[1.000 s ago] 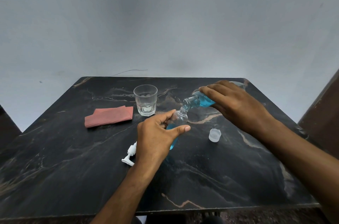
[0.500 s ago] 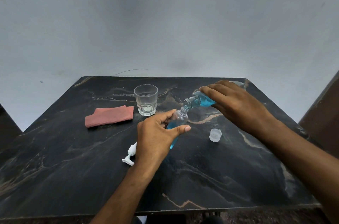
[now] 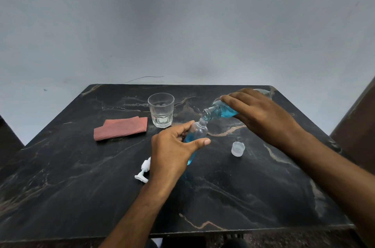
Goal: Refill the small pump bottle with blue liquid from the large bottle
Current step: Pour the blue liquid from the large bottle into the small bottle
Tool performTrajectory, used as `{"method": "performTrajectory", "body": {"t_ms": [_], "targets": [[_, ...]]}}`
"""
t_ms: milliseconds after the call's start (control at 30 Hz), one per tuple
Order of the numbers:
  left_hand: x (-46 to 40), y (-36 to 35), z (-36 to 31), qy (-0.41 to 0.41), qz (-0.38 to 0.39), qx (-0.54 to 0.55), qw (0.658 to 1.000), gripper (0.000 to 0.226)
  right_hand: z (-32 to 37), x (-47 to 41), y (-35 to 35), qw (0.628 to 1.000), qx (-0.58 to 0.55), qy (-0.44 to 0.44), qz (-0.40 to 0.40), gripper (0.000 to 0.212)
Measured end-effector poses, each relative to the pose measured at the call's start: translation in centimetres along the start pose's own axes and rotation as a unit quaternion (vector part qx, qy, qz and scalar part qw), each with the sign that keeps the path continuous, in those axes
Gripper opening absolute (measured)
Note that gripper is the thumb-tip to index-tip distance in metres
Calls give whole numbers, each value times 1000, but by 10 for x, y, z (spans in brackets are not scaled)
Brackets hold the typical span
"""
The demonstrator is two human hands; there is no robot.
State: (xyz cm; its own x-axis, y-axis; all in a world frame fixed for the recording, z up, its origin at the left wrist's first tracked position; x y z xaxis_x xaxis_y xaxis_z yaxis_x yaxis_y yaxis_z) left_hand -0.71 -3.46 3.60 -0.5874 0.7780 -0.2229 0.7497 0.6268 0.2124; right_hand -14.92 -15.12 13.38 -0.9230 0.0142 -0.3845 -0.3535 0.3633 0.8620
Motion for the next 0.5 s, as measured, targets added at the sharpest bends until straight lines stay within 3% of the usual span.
{"method": "performTrajectory", "body": {"t_ms": [500], "targets": [[-1,0,2,0,-4,6,1000,71,-1,0,2,1000,7,3,-2,49]]}}
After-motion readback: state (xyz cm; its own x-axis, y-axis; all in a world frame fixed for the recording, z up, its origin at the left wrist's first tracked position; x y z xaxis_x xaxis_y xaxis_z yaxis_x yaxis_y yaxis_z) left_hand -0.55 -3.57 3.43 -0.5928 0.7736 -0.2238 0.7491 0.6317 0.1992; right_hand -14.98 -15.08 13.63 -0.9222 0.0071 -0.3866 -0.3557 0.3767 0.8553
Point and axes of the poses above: each hand's wrist, its own x-axis away from the middle knuckle, its own y-axis out of the back of the hand, z = x × y, the point moved 9 cm from there along -x, towards the middle knuckle, and after that the axes turned 13 degrees about z, right-handed, at the moved point
